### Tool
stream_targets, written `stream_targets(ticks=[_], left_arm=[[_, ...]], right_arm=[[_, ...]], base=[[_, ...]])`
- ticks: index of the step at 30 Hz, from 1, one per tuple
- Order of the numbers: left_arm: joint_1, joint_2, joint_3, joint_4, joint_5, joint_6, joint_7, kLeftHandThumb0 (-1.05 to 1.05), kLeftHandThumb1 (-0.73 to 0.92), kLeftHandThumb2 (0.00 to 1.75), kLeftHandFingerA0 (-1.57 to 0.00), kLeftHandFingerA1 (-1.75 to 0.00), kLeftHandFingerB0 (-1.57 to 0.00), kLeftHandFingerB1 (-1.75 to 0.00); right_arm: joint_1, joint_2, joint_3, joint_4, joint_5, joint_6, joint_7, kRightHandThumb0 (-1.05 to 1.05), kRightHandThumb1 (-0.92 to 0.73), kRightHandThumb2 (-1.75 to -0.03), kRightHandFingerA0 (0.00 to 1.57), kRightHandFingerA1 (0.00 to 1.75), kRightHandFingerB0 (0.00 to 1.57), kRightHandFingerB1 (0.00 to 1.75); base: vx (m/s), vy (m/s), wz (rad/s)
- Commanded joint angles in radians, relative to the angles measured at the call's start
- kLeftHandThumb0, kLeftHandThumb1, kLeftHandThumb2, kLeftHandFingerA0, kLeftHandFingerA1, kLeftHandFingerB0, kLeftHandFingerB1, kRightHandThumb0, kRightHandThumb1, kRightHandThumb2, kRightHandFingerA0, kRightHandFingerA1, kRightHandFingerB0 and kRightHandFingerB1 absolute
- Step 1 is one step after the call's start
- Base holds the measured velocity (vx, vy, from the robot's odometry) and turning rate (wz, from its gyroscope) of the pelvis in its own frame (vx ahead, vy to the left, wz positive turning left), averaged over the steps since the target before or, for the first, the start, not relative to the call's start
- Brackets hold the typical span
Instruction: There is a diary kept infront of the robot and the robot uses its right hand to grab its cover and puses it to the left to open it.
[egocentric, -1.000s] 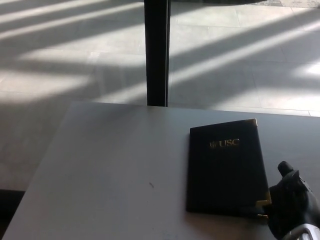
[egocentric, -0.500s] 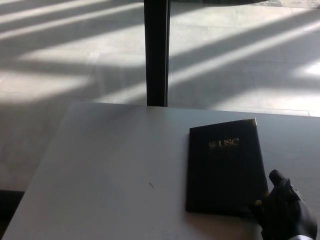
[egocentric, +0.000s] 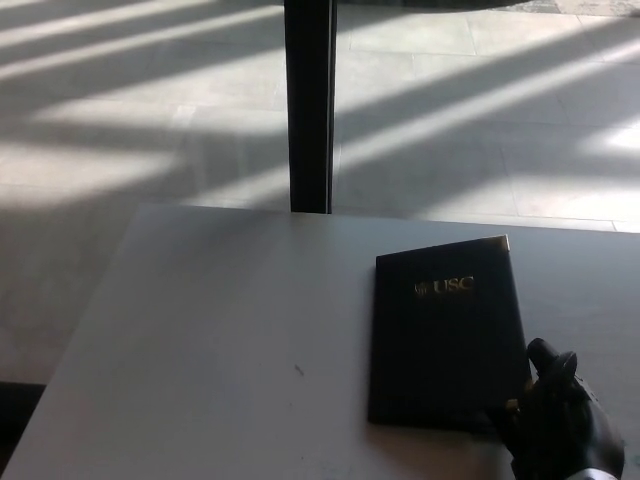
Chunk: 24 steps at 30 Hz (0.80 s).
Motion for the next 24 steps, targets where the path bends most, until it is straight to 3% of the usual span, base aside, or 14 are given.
stream_targets(ticks=[1, 2, 3, 5, 6, 8, 9, 15, 16, 19, 20, 21, 24], left_arm=[[-0.002, 0.011, 0.004, 0.007, -0.02, -0.027, 0.0, -0.94, 0.92, 0.99, -0.33, -0.86, -0.21, -0.65], [-0.003, 0.014, 0.004, 0.007, -0.021, -0.023, -0.001, -0.94, 0.92, 0.99, -0.33, -0.86, -0.2, -0.64], [-0.004, 0.015, 0.006, 0.007, -0.022, -0.022, -0.001, -0.94, 0.92, 1.01, -0.32, -0.84, -0.21, -0.65], [-0.004, 0.013, 0.006, 0.005, -0.021, -0.026, 0.004, -0.93, 0.92, 0.99, -0.33, -0.86, -0.21, -0.65], [-0.005, 0.014, 0.006, 0.004, -0.02, -0.022, 0.013, -0.92, 0.92, 0.98, -0.35, -0.87, -0.23, -0.66], [0.0, 0.002, 0.007, -0.026, -0.022, -0.016, 0.03, -0.91, 0.92, 0.96, -0.34, -0.87, -0.24, -0.65], [0.002, 0.004, 0.003, -0.024, -0.018, -0.015, 0.024, -0.9, 0.92, 0.99, -0.34, -0.85, -0.21, -0.64], [0.0, 0.0, -0.001, -0.028, -0.016, -0.015, 0.021, -0.92, 0.92, 0.98, -0.34, -0.9, -0.22, -0.67], [0.004, 0.001, -0.005, -0.028, -0.011, -0.017, 0.019, -0.91, 0.92, 1.0, -0.33, -0.85, -0.19, -0.64], [0.013, 0.005, -0.012, -0.025, -0.002, -0.018, 0.017, -0.91, 0.92, 1.0, -0.29, -0.79, -0.19, -0.61], [0.006, 0.011, -0.009, -0.009, -0.003, -0.019, 0.021, -0.81, 0.89, 1.25, -0.35, -0.79, -0.23, -0.64], [0.003, 0.019, -0.003, 0.012, -0.011, -0.024, 0.0, -0.9, 0.92, 0.98, -0.28, -0.79, -0.19, -0.62], [-0.002, 0.029, 0.0, 0.022, -0.014, -0.022, -0.005, -0.92, 0.92, 1.01, -0.31, -0.84, -0.21, -0.65]], right_arm=[[-0.038, 0.346, 0.062, -0.014, 0.083, -0.063, -0.112, -0.82, -0.86, -0.8, 0.35, 0.47, 0.26, 0.41], [-0.04, 0.351, 0.071, -0.011, 0.087, -0.059, -0.116, -0.67, -0.74, -1.15, 0.33, 0.58, 0.11, 0.46], [-0.041, 0.358, 0.072, -0.009, 0.096, -0.059, -0.124, -0.84, -0.85, -0.83, 0.34, 0.48, 0.25, 0.41], [-0.042, 0.36, 0.075, -0.005, 0.107, -0.061, -0.129, -0.83, -0.85, -0.82, 0.34, 0.48, 0.25, 0.4], [-0.041, 0.361, 0.08, -0.001, 0.109, -0.062, -0.13, -0.76, -0.92, -0.74, 0.36, 0.46, 0.28, 0.37], [-0.042, 0.364, 0.088, 0.01, 0.114, -0.067, -0.13, -0.84, -0.84, -0.82, 0.34, 0.49, 0.25, 0.41], [-0.051, 0.372, 0.094, 0.021, 0.104, -0.07, -0.147, -0.77, -0.92, -0.73, 0.37, 0.48, 0.3, 0.39], [-0.107, 0.343, 0.179, 0.022, 0.037, -0.086, -0.121, -0.78, -0.92, -0.74, 0.35, 0.5, 0.29, 0.4], [-0.121, 0.333, 0.197, 0.018, 0.021, -0.086, -0.119, -0.84, -0.86, -0.83, 0.31, 0.51, 0.24, 0.42], [-0.169, 0.294, 0.257, 0.007, -0.046, -0.09, -0.113, -0.78, -0.92, -0.77, 0.29, 0.48, 0.22, 0.4], [-0.196, 0.272, 0.287, -0.002, -0.089, -0.09, -0.116, -0.79, -0.92, -0.76, 0.29, 0.48, 0.22, 0.4], [-0.21, 0.245, 0.32, -0.017, -0.128, -0.09, -0.112, -0.79, -0.92, -0.74, 0.27, 0.47, 0.19, 0.39], [-0.217, 0.221, 0.355, -0.024, -0.16, -0.101, -0.118, -0.78, -0.92, -0.74, 0.27, 0.47, 0.19, 0.39]], base=[[0.0, 0.0, 0.0], [0.0, 0.0, 0.0], [0.0, 0.0, 0.0], [0.0, 0.0, 0.0], [0.0, 0.0, 0.0], [0.0, 0.0, 0.0], [0.0, 0.0, 0.0], [0.0, 0.0, 0.0], [0.0, 0.0, 0.0], [0.0, 0.0, 0.0], [0.0, 0.0, 0.0], [0.0, 0.0, 0.0], [0.0, 0.0, 0.0]])
